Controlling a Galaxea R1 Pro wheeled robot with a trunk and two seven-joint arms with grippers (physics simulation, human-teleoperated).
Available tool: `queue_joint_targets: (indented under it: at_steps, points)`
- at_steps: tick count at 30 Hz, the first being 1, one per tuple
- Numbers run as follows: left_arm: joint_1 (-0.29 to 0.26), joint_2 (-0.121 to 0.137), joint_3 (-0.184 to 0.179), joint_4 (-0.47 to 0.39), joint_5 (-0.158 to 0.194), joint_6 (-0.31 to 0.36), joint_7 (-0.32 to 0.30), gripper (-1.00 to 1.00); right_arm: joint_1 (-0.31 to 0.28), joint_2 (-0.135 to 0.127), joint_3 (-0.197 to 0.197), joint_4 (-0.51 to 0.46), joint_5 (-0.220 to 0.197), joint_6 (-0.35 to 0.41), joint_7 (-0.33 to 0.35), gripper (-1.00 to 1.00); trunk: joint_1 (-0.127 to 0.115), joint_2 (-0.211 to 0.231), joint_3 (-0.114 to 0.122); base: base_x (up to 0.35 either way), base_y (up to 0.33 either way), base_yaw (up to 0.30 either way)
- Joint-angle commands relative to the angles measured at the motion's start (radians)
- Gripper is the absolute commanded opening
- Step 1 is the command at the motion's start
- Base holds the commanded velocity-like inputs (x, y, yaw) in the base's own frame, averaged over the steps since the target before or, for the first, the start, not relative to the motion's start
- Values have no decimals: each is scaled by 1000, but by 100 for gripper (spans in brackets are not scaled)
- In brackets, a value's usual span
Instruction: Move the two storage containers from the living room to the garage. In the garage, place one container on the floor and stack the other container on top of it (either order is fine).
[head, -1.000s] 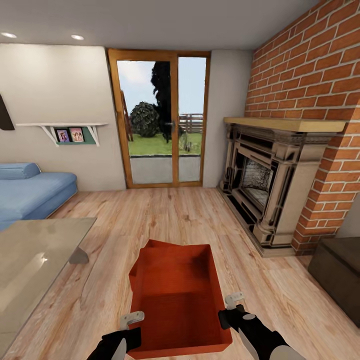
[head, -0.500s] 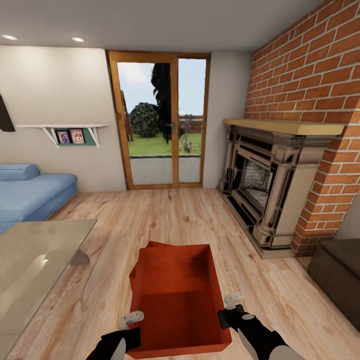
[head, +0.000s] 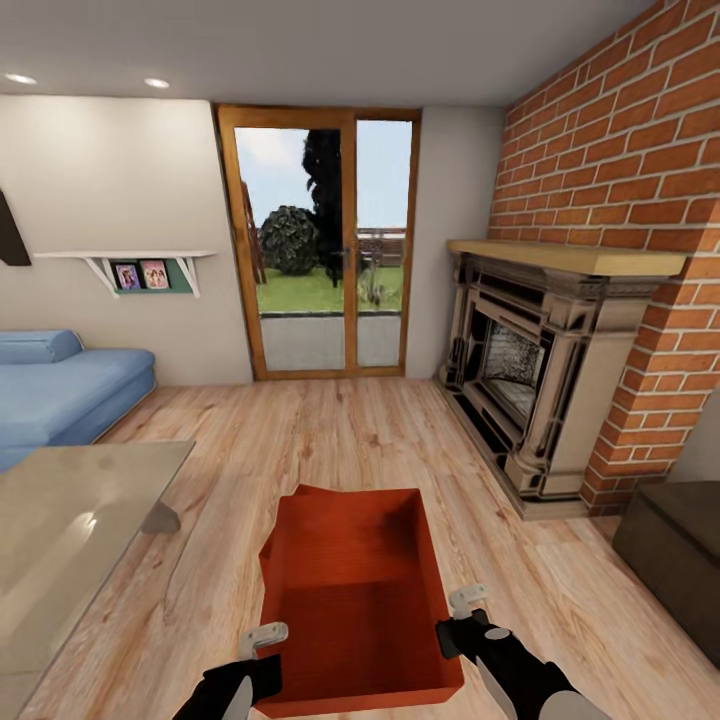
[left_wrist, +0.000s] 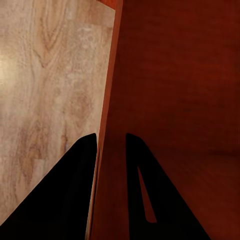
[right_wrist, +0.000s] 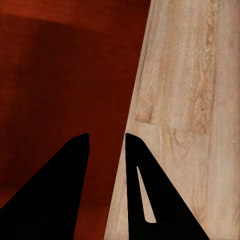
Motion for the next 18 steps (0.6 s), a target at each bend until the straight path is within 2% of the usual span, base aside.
queue_joint_targets:
  at_steps: [1,8,18]
  points:
    - [0,-7,-41,-4,24,3,9,-100,0,59,-26,0,11,6,3,-100,-4,6,2,0,0,0]
    - [0,-7,-41,-4,24,3,9,-100,0,59,-26,0,11,6,7,-100,-31,55,24,0,0,28]
    - [1,-7,-41,-4,24,3,9,-100,0,59,-26,1,11,6,7,-100,-69,125,55,0,0,248]
